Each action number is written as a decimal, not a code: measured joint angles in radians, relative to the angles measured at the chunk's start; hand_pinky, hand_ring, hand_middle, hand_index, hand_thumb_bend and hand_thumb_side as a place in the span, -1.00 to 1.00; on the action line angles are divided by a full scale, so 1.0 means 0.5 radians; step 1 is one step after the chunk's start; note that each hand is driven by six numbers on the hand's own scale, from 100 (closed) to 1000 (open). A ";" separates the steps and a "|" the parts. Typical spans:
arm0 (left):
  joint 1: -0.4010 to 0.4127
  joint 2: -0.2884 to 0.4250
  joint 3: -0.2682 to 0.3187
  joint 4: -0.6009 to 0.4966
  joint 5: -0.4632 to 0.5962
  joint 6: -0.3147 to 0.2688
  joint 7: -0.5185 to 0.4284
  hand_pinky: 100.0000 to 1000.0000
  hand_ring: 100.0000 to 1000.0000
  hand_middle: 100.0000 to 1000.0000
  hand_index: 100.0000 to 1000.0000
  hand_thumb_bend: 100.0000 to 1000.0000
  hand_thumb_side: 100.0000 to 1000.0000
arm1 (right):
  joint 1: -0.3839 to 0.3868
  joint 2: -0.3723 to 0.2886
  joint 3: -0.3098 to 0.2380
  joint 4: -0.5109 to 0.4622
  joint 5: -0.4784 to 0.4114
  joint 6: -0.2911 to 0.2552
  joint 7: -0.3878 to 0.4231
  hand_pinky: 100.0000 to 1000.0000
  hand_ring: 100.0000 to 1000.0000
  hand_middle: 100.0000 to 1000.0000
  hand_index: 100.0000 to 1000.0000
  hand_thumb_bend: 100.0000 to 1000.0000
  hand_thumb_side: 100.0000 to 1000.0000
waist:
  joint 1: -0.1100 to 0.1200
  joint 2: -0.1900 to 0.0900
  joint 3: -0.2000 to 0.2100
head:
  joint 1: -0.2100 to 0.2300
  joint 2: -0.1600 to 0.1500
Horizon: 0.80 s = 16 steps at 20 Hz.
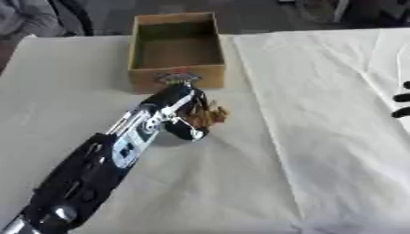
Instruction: Pick up objects on the table and place them in the box.
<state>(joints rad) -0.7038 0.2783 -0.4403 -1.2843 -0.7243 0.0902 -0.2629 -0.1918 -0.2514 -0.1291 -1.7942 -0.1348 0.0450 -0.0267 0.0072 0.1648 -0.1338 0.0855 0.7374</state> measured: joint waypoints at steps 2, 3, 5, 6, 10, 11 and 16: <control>0.000 0.021 0.010 -0.033 -0.003 0.004 -0.004 -0.33 -0.16 -0.68 -0.19 -0.63 -1.00 | 0.000 0.000 0.000 0.000 0.000 0.000 0.000 -0.20 0.13 0.19 0.43 -1.00 0.28 | 0.002 -0.001 0.000 | -0.001 0.000; 0.000 0.034 0.014 -0.057 -0.003 0.007 -0.009 -0.33 -0.16 -0.68 -0.19 -0.63 -1.00 | 0.000 0.000 0.000 0.000 0.000 0.000 0.000 -0.20 0.13 0.19 0.43 -1.00 0.28 | 0.004 -0.003 0.000 | -0.001 0.000; -0.001 0.062 0.023 -0.113 -0.003 0.010 -0.023 -0.32 -0.17 -0.68 -0.19 -0.63 -1.00 | 0.002 0.000 0.000 0.000 0.000 0.000 0.000 -0.20 0.13 0.19 0.43 -1.00 0.28 | 0.006 -0.009 0.000 | -0.003 0.000; -0.003 0.078 0.025 -0.140 -0.003 0.011 -0.032 -0.32 -0.17 -0.68 -0.19 -0.64 -1.00 | 0.006 0.000 0.000 0.000 0.000 0.000 0.000 -0.20 0.13 0.19 0.43 -1.00 0.28 | 0.006 -0.011 0.001 | -0.005 0.000; -0.024 0.147 0.040 -0.244 -0.005 0.024 -0.066 -0.32 -0.18 -0.68 -0.19 -0.62 -1.00 | 0.014 0.000 0.000 0.000 0.000 0.000 0.000 -0.20 0.13 0.19 0.43 -1.00 0.28 | 0.008 -0.013 0.007 | -0.015 0.000; -0.033 0.166 0.045 -0.266 -0.008 0.026 -0.075 -0.31 -0.18 -0.68 -0.19 -0.62 -1.00 | 0.014 0.000 -0.001 0.000 0.000 0.000 0.000 -0.20 0.13 0.19 0.43 -1.00 0.28 | 0.008 -0.014 0.007 | -0.017 0.000; -0.119 0.271 0.079 -0.342 -0.025 0.045 -0.102 -0.30 -0.19 -0.66 -0.20 -0.52 -1.00 | 0.015 0.000 -0.001 0.000 0.000 0.000 0.000 -0.20 0.13 0.19 0.43 -1.00 0.28 | 0.010 -0.017 -0.003 | -0.019 0.000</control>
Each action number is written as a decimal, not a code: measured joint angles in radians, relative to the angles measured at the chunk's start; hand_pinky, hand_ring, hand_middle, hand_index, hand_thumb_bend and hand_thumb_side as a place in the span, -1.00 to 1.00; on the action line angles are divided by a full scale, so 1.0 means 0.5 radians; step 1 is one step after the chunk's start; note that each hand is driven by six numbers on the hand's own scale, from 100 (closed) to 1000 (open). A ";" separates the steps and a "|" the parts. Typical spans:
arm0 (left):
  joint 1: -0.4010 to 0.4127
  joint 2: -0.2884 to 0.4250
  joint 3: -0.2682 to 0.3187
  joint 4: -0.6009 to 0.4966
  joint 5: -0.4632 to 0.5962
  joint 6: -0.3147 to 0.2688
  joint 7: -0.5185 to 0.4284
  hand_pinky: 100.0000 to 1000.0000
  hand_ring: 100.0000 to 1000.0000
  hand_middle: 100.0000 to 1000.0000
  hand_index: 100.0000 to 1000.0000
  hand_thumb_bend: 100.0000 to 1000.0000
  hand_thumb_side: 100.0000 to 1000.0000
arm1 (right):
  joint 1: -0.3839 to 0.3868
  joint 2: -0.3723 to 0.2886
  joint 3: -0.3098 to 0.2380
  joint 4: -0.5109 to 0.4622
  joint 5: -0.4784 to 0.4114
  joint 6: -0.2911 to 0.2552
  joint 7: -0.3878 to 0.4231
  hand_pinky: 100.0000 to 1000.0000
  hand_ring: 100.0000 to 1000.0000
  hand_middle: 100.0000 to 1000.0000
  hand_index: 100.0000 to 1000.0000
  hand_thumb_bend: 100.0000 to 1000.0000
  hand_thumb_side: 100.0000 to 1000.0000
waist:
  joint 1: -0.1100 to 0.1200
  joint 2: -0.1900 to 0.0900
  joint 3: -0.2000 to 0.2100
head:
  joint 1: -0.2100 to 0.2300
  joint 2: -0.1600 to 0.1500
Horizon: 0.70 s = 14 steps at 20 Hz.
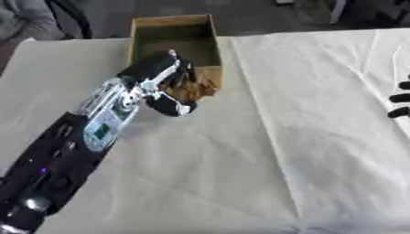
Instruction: Pick up objects on the table and place them in the box.
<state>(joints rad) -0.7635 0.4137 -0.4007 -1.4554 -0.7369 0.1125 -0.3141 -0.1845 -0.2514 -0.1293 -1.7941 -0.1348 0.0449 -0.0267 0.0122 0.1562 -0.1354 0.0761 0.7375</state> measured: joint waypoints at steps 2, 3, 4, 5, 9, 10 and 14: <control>-0.042 0.034 0.029 0.003 -0.008 0.011 -0.003 -0.30 -0.20 -0.66 -0.19 -0.48 -1.00 | 0.000 0.000 0.000 0.000 0.000 0.000 0.000 -0.20 0.13 0.19 0.43 -1.00 0.28 | 0.002 0.000 -0.007 | 0.001 0.000; -0.069 0.049 0.048 0.012 -0.023 0.020 0.002 -0.29 -0.20 -0.66 -0.19 -0.48 -1.00 | 0.000 0.000 0.000 0.000 0.000 0.000 0.001 -0.20 0.13 0.19 0.43 -1.00 0.28 | 0.002 0.000 -0.014 | 0.002 0.000; -0.100 0.061 0.069 0.031 -0.040 0.027 0.009 -0.28 -0.20 -0.65 -0.18 -0.46 -1.00 | 0.001 0.000 0.001 0.000 0.000 0.001 0.001 -0.20 0.13 0.19 0.43 -1.00 0.28 | 0.003 0.000 -0.021 | 0.003 0.000; -0.127 0.072 0.088 0.058 -0.057 0.033 0.015 -0.28 -0.20 -0.65 -0.17 -0.45 -1.00 | 0.001 0.000 0.001 0.000 0.000 0.001 0.002 -0.20 0.13 0.19 0.43 -1.00 0.28 | 0.006 0.000 -0.027 | 0.005 -0.001; -0.234 0.088 0.162 0.223 -0.141 0.036 0.031 -0.25 -0.20 -0.63 -0.15 -0.39 -1.00 | 0.002 0.000 0.003 0.000 0.000 0.006 0.009 -0.20 0.13 0.19 0.43 -1.00 0.28 | 0.016 0.000 -0.053 | 0.020 -0.003; -0.258 0.088 0.182 0.281 -0.174 0.032 0.040 -0.25 -0.20 -0.63 -0.14 -0.39 -1.00 | 0.002 0.000 0.006 0.000 0.000 0.007 0.011 -0.20 0.13 0.19 0.43 -1.00 0.29 | 0.020 0.000 -0.062 | 0.022 -0.003; -0.349 0.056 0.293 0.563 -0.297 0.009 0.106 -0.24 -0.19 -0.63 -0.14 -0.38 -1.00 | 0.001 0.000 0.020 0.000 0.000 0.007 0.026 -0.20 0.13 0.19 0.43 -1.00 0.29 | 0.033 0.009 -0.109 | 0.047 -0.019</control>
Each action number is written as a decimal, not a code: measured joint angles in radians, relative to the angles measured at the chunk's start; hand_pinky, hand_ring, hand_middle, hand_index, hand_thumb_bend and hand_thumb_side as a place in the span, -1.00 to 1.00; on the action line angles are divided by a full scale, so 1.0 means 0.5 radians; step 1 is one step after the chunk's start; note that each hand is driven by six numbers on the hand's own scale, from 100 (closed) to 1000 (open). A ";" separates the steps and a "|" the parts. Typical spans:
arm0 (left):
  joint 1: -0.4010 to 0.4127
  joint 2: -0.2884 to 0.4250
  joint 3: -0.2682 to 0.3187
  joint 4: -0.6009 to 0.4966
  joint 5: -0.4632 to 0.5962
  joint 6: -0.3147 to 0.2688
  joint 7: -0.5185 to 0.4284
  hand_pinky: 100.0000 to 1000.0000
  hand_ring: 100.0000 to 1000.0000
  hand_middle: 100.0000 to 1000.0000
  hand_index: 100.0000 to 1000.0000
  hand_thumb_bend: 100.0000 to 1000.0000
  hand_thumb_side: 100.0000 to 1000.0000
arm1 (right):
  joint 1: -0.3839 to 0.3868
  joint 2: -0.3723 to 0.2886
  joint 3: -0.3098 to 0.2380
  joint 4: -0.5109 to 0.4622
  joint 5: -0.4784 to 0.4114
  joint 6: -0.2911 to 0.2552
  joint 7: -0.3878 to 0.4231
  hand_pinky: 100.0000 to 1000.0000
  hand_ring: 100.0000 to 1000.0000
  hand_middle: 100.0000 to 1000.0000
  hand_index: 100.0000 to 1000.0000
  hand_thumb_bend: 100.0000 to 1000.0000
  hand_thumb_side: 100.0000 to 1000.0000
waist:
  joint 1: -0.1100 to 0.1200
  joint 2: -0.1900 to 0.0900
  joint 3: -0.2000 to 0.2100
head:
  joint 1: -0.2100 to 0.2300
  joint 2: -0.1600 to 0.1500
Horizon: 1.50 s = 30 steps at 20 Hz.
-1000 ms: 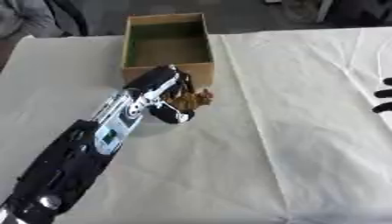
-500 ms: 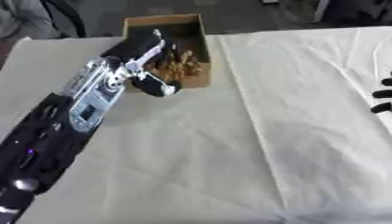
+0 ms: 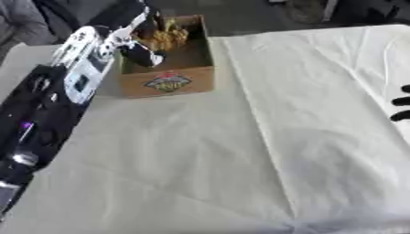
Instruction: Pick up objects on the table and place them in the box.
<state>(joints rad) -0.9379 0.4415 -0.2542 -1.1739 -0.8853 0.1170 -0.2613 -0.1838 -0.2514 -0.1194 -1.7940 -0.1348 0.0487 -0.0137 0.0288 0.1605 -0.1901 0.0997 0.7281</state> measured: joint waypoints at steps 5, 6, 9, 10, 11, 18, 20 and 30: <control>-0.093 -0.061 0.155 0.344 -0.086 -0.016 0.140 -0.23 -0.17 -0.63 -0.14 -0.41 -1.00 | -0.003 0.000 0.020 0.000 0.000 0.005 0.019 -0.21 0.13 0.19 0.43 -1.00 0.30 | 0.032 0.026 -0.098 | 0.051 -0.028; -0.106 -0.065 0.184 0.405 -0.097 -0.015 0.172 -0.22 -0.17 -0.62 -0.13 -0.41 -1.00 | -0.005 0.000 0.025 0.000 0.000 0.006 0.023 -0.21 0.13 0.19 0.43 -1.00 0.30 | 0.035 0.030 -0.118 | 0.061 -0.036; -0.127 -0.076 0.256 0.566 -0.135 -0.006 0.270 -0.20 -0.13 -0.58 -0.08 -0.41 -1.00 | -0.019 0.000 0.040 0.000 0.001 0.010 0.038 -0.21 0.13 0.19 0.43 -1.00 0.31 | 0.049 0.049 -0.182 | 0.094 -0.056; -0.134 -0.078 0.279 0.613 -0.147 0.001 0.303 -0.19 -0.10 -0.54 -0.04 -0.40 -1.00 | -0.020 0.000 0.044 0.000 0.001 0.011 0.044 -0.21 0.13 0.19 0.43 -1.00 0.31 | 0.052 0.053 -0.198 | 0.104 -0.062; -0.138 -0.081 0.302 0.657 -0.156 0.011 0.334 -0.16 -0.06 -0.48 0.03 -0.35 -1.00 | -0.021 0.000 0.047 0.000 0.001 0.011 0.048 -0.21 0.13 0.19 0.43 -1.00 0.31 | 0.054 0.056 -0.211 | 0.114 -0.070; -0.143 -0.092 0.405 0.899 -0.154 0.082 0.514 0.02 0.33 -0.02 0.34 -0.19 -1.00 | -0.036 0.000 0.062 0.000 0.002 0.011 0.065 -0.21 0.13 0.19 0.43 -1.00 0.31 | 0.061 0.070 -0.272 | 0.149 -0.073; -0.143 -0.093 0.415 0.927 -0.141 0.083 0.545 0.05 0.39 0.06 0.37 -0.04 -0.99 | -0.036 0.000 0.064 0.000 0.002 0.012 0.066 -0.21 0.13 0.18 0.43 -1.00 0.31 | 0.061 0.071 -0.273 | 0.149 -0.073; -0.082 -0.088 0.413 0.679 0.067 0.062 0.706 0.04 0.44 0.05 0.34 -0.03 -0.75 | -0.029 0.000 0.055 0.002 0.003 0.014 0.064 -0.21 0.13 0.18 0.43 -1.00 0.32 | 0.062 0.049 -0.186 | 0.123 -0.069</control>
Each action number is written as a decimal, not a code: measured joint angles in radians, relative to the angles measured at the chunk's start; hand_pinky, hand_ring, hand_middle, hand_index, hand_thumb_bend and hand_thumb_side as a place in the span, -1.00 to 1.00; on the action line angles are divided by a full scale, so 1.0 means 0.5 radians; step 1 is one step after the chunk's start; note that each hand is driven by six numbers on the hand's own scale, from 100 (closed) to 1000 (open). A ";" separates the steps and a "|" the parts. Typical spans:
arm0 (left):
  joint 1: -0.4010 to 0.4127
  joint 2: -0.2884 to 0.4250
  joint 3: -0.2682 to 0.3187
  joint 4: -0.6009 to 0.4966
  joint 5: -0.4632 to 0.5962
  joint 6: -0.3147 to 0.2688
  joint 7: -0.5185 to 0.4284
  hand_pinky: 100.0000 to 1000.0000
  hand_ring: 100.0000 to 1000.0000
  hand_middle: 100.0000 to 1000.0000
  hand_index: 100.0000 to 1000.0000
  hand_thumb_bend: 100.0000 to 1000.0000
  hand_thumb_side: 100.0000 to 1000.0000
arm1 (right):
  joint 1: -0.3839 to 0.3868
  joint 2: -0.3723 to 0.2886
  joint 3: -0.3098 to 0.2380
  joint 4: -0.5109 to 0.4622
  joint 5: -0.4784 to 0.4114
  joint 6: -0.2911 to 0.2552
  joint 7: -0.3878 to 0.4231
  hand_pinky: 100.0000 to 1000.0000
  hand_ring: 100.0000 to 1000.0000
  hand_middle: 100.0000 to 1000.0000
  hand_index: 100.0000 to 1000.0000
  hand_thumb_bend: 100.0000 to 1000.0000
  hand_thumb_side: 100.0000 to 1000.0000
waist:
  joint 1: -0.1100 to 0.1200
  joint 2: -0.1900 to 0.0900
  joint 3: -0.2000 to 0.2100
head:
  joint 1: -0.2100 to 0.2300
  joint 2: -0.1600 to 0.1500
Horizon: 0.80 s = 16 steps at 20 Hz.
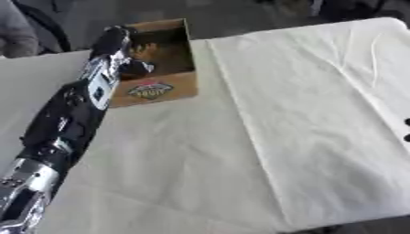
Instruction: Pick up objects on the table and place them in the box.
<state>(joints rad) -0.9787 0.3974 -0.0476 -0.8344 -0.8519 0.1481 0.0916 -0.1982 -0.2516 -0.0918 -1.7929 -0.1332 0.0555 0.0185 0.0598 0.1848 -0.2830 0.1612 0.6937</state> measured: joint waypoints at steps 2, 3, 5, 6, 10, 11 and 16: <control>0.039 0.021 -0.012 -0.126 0.074 0.014 0.033 0.03 0.43 0.02 0.32 -0.08 -0.76 | 0.010 0.000 -0.002 0.005 0.000 -0.001 -0.002 -0.21 0.13 0.19 0.43 -1.00 0.32 | -0.001 -0.012 0.035 | -0.014 0.001; 0.065 0.039 -0.018 -0.196 0.120 0.022 0.047 0.01 0.42 -0.01 0.29 -0.16 -0.77 | 0.010 0.000 -0.003 0.008 0.000 -0.001 -0.004 -0.20 0.13 0.19 0.43 -1.00 0.31 | -0.002 -0.018 0.052 | -0.021 0.003; 0.128 0.079 -0.028 -0.354 0.235 0.037 0.072 0.00 0.43 -0.02 0.27 -0.20 -0.76 | 0.011 0.000 -0.009 0.009 0.000 -0.001 -0.007 -0.20 0.13 0.19 0.43 -1.00 0.31 | -0.007 -0.030 0.087 | -0.037 0.017; 0.167 0.100 -0.035 -0.443 0.303 0.041 0.087 0.00 0.43 -0.03 0.27 -0.21 -0.76 | 0.011 0.000 -0.014 0.009 0.000 -0.001 -0.009 -0.20 0.13 0.19 0.43 -1.00 0.31 | -0.011 -0.032 0.103 | -0.046 0.019; 0.402 0.176 -0.048 -0.845 0.646 0.054 0.165 -0.01 0.45 -0.05 0.24 -0.36 -0.70 | 0.011 0.000 -0.025 0.009 -0.001 -0.004 -0.020 -0.20 0.13 0.19 0.43 -1.00 0.30 | -0.034 -0.048 0.189 | -0.077 0.037; 0.467 0.193 -0.049 -0.946 0.742 0.056 0.189 -0.01 0.46 -0.06 0.23 -0.42 -0.66 | 0.011 0.000 -0.028 0.009 -0.002 -0.005 -0.023 -0.20 0.13 0.19 0.43 -1.00 0.30 | -0.039 -0.053 0.208 | -0.083 0.039; 0.839 0.227 -0.048 -1.417 1.246 0.019 0.334 -0.02 0.49 -0.06 0.22 -0.48 -0.48 | 0.020 0.000 -0.044 0.009 -0.004 -0.008 -0.041 -0.20 0.14 0.19 0.43 -1.00 0.31 | -0.048 -0.063 0.286 | -0.106 0.054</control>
<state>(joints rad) -0.5590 0.5110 -0.0715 -1.5431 -0.2289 0.1577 0.2586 -0.1881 -0.2515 -0.1139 -1.7882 -0.1351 0.0516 -0.0019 0.0359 0.1534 -0.1402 0.1080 0.7206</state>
